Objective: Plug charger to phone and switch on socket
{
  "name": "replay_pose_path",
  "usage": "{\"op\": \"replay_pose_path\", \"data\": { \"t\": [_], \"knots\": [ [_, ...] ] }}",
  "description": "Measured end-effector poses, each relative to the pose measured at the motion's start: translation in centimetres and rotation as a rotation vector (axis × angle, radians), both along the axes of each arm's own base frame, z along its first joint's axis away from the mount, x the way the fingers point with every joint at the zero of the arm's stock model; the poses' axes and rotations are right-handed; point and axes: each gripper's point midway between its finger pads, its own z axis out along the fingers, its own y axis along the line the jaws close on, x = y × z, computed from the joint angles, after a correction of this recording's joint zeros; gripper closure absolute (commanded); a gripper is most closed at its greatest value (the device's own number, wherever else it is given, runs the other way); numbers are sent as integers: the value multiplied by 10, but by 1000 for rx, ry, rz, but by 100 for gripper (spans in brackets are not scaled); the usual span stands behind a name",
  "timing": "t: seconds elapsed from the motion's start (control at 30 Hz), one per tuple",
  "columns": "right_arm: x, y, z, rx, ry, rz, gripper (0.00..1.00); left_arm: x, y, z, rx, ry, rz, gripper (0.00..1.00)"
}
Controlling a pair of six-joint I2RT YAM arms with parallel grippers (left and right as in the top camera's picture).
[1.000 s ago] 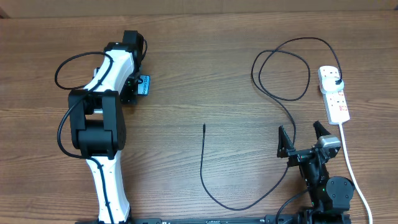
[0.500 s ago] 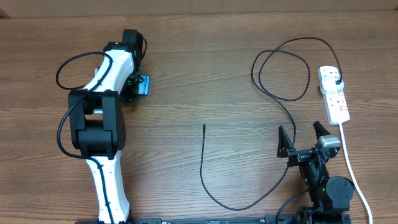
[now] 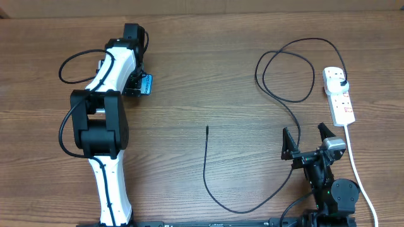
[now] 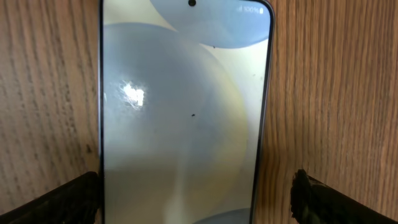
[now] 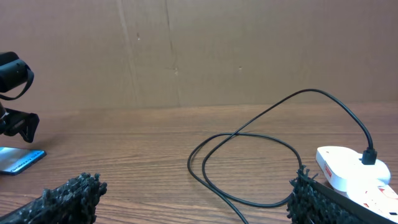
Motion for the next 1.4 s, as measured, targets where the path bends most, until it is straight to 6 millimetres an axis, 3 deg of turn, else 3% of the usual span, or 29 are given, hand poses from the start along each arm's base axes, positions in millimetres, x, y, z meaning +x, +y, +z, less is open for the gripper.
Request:
{"op": "replay_pose_path", "data": {
  "t": [0.93,1.4],
  "knots": [
    [0,0,0,0,1,1,0,-20,4,-2,25,98,-10,0],
    [0,0,0,0,0,0,0,-15,6,-8,30,96,-4,0]
  ]
}}
